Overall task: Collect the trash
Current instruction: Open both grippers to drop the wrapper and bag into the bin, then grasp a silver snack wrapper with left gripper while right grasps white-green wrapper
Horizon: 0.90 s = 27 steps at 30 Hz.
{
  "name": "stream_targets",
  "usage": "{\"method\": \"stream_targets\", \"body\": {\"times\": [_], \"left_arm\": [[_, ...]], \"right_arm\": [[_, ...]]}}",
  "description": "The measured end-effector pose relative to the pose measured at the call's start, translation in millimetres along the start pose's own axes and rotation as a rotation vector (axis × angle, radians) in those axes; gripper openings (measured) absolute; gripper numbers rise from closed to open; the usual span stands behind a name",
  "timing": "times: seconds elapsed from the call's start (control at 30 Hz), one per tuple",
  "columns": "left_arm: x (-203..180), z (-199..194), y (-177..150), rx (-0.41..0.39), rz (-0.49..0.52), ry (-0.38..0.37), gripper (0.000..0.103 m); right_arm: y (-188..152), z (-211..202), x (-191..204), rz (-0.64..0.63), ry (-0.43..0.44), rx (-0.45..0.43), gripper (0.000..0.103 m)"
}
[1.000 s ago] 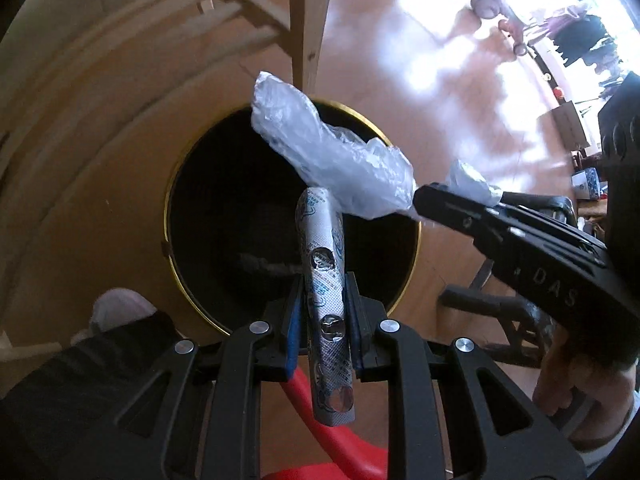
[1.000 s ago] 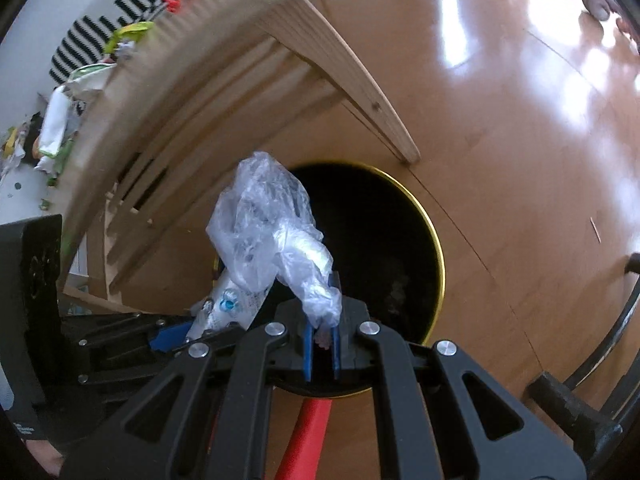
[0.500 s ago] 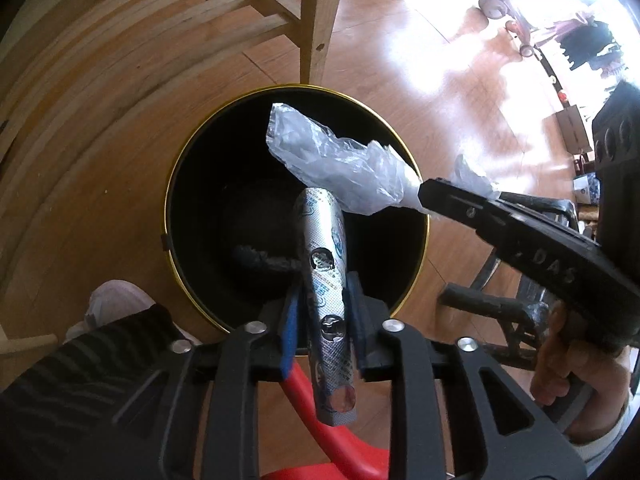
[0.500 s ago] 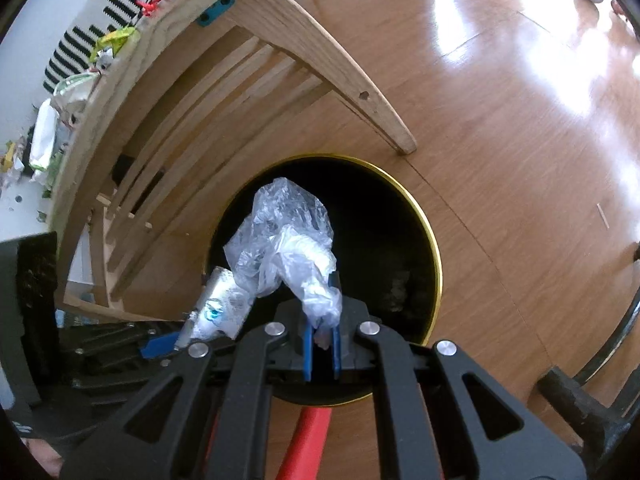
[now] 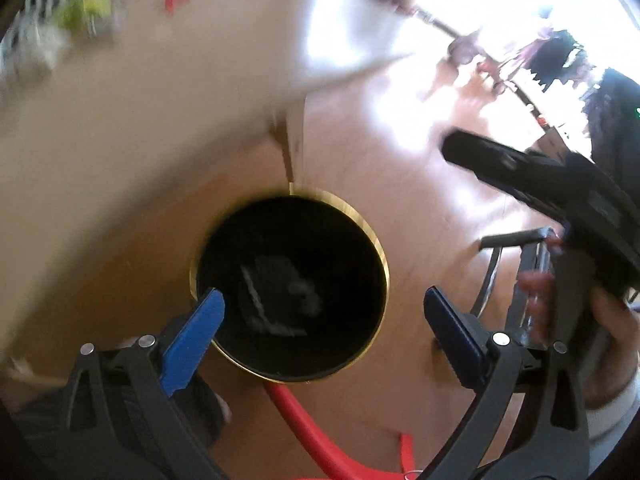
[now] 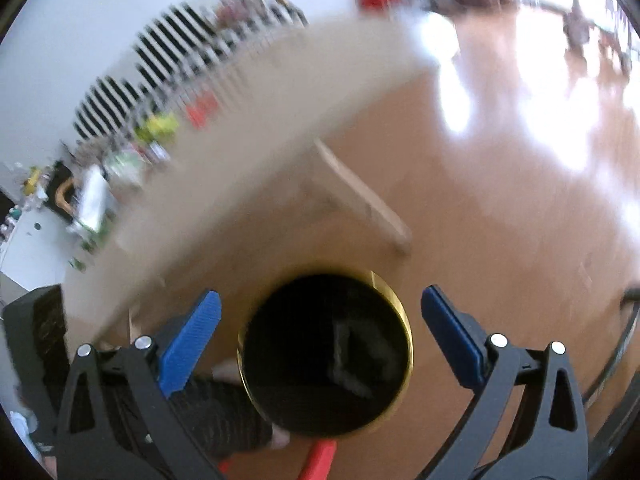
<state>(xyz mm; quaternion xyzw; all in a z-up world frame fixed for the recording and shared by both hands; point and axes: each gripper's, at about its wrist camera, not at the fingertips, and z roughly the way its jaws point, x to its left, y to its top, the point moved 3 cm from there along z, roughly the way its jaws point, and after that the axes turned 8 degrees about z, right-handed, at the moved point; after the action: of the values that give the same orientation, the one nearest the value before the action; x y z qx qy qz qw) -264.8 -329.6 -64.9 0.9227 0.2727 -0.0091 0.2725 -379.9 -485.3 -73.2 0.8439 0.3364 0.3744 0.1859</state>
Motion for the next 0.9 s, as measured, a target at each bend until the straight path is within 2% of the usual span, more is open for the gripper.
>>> {"method": "stream_targets", "body": {"times": [0.1, 0.2, 0.27, 0.37, 0.43, 0.5, 0.63, 0.77, 0.9], "left_arm": [[16, -53, 12, -0.133, -0.013, 0.036, 0.097], [70, -106, 12, -0.234, -0.122, 0.109, 0.097], [129, -133, 0, -0.260, -0.232, 0.196, 0.097], [216, -162, -32, -0.243, -0.393, 0.342, 0.097], [269, -182, -59, -0.222, -0.502, 0.405, 0.097], [306, -194, -78, -0.207, -0.561, 0.450, 0.097], [367, -202, -107, -0.152, -0.630, 0.577, 0.097], [397, -199, -120, -0.139, -0.732, 0.564, 0.097], [415, -177, -124, -0.089, -0.781, 0.564, 0.097]], "right_arm": [[27, -5, 35, -0.056, 0.056, -0.059, 0.097], [51, 11, 71, -0.132, 0.067, -0.071, 0.097], [60, 25, 91, -0.163, 0.074, -0.059, 0.097], [75, 45, 122, -0.207, 0.081, -0.051, 0.097], [85, 54, 138, -0.220, 0.090, -0.053, 0.097], [92, 65, 153, -0.252, 0.095, -0.051, 0.097], [93, 93, 168, -0.327, 0.050, -0.011, 0.097], [85, 131, 179, -0.363, 0.029, 0.060, 0.097], [70, 168, 187, -0.438, -0.057, 0.124, 0.097]]}}
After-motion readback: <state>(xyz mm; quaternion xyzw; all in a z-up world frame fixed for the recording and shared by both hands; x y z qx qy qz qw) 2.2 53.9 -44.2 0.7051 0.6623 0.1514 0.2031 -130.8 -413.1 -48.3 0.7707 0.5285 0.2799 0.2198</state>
